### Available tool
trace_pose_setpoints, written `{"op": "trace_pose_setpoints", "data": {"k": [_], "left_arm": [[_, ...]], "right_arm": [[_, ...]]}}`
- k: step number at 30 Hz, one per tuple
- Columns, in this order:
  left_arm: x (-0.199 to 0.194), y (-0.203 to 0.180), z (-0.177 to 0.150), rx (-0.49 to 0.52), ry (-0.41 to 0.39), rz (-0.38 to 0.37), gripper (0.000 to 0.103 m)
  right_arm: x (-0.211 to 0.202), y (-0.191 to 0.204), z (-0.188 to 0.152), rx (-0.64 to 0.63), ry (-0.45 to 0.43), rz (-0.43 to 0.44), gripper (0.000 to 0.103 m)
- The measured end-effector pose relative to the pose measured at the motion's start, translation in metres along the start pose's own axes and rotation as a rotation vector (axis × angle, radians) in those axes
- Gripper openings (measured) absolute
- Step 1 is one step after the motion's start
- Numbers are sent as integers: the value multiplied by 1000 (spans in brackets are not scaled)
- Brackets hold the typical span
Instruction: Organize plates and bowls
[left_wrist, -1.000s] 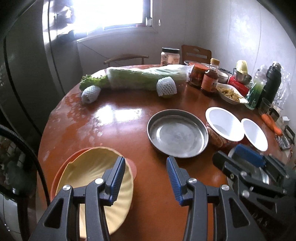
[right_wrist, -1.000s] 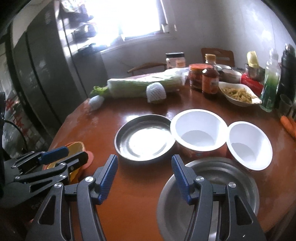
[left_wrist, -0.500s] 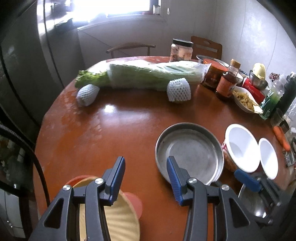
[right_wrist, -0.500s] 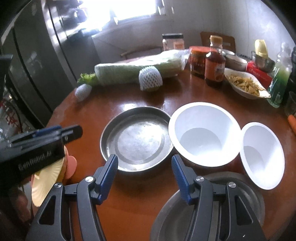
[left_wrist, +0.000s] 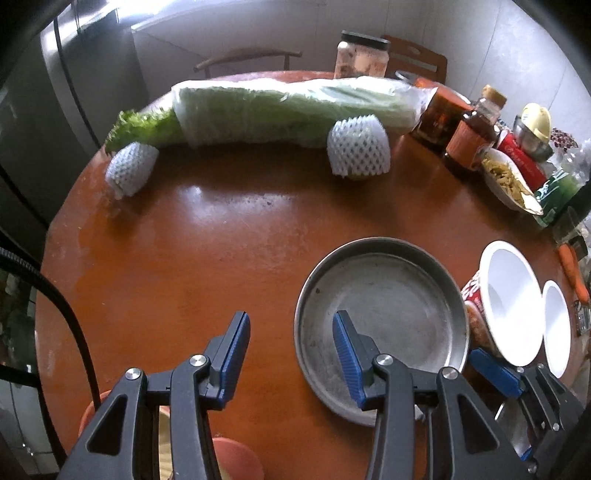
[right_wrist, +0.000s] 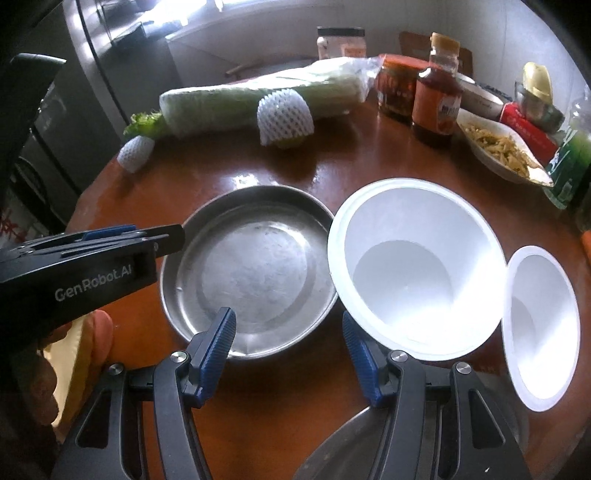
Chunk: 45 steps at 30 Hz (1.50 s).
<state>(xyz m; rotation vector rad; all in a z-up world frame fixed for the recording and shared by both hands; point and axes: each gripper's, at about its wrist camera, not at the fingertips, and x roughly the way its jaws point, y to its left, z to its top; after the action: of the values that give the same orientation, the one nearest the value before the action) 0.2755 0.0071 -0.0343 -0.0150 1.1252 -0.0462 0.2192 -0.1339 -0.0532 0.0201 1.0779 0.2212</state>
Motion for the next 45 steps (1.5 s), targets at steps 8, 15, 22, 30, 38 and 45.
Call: {"op": "trace_pose_setpoints", "data": {"k": [8,15,22,30,38,45], "left_arm": [[26,7,3,-27,72,-10,46],[29,11,4,-33,67,-28,46],[24,19,0,-39,61,-34,37],[-1,24,-8,-54,10,-45,37],[-35,34,-20,-82,-52,-61,37],[-61,42,-33,-106,-100,-65,37]], "right_arm": [[11,3,7,-42,18,8,61],[16,21,7,-122,11,31,44],[16,23,7,-124,-1,39,38],[1,24,5,-119,-50,51,37],[-23,28,0,-120,-112,79,37],[-46,36,-7,-131,-164,116,37]]}}
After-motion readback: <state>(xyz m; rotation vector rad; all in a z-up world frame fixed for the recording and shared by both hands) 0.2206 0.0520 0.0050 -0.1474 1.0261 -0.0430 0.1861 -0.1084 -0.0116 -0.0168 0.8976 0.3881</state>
